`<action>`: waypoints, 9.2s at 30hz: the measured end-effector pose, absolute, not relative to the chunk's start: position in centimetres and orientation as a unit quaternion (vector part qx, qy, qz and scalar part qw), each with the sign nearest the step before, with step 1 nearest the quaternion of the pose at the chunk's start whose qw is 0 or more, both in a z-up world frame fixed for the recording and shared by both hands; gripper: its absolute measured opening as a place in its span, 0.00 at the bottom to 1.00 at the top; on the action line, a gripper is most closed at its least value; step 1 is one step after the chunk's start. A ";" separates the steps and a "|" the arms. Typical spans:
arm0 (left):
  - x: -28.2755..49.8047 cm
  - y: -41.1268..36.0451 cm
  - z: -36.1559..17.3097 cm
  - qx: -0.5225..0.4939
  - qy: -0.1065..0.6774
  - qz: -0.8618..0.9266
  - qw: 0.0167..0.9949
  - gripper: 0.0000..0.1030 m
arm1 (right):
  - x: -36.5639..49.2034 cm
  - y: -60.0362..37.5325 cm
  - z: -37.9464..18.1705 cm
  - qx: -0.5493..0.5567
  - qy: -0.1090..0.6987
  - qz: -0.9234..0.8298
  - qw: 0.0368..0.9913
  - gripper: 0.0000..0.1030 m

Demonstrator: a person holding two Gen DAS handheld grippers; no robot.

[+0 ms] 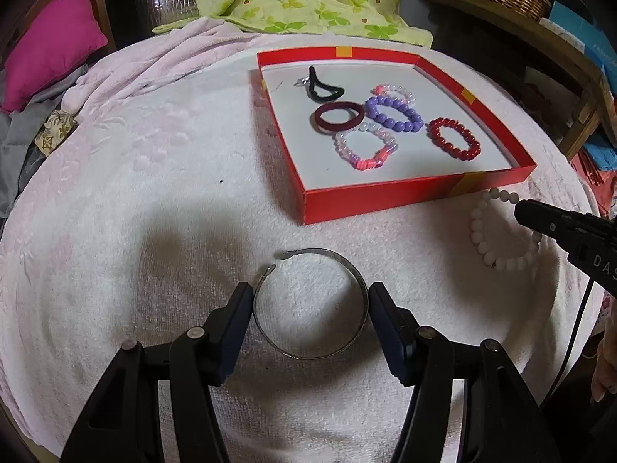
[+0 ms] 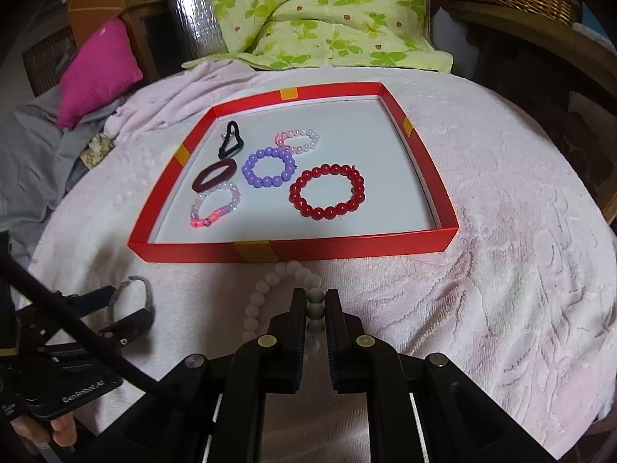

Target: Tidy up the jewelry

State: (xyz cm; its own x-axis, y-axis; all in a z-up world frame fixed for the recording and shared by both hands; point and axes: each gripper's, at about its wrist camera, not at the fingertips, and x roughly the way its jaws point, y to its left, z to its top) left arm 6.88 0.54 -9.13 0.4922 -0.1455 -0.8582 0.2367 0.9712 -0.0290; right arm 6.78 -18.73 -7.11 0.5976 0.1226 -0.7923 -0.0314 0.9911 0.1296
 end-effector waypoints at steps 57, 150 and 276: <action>9.6 -1.2 -2.8 0.005 0.374 -0.125 0.919 0.61 | 5.2 -22.7 -2.3 0.202 0.360 0.127 0.902 0.10; 4.4 0.5 -2.8 0.055 0.378 -0.086 0.920 0.71 | 2.0 -25.9 -3.6 0.186 0.383 -0.007 0.905 0.60; -17.1 0.8 16.0 0.074 0.223 0.037 0.971 0.89 | -17.4 -18.2 12.0 0.031 0.245 0.021 0.969 0.75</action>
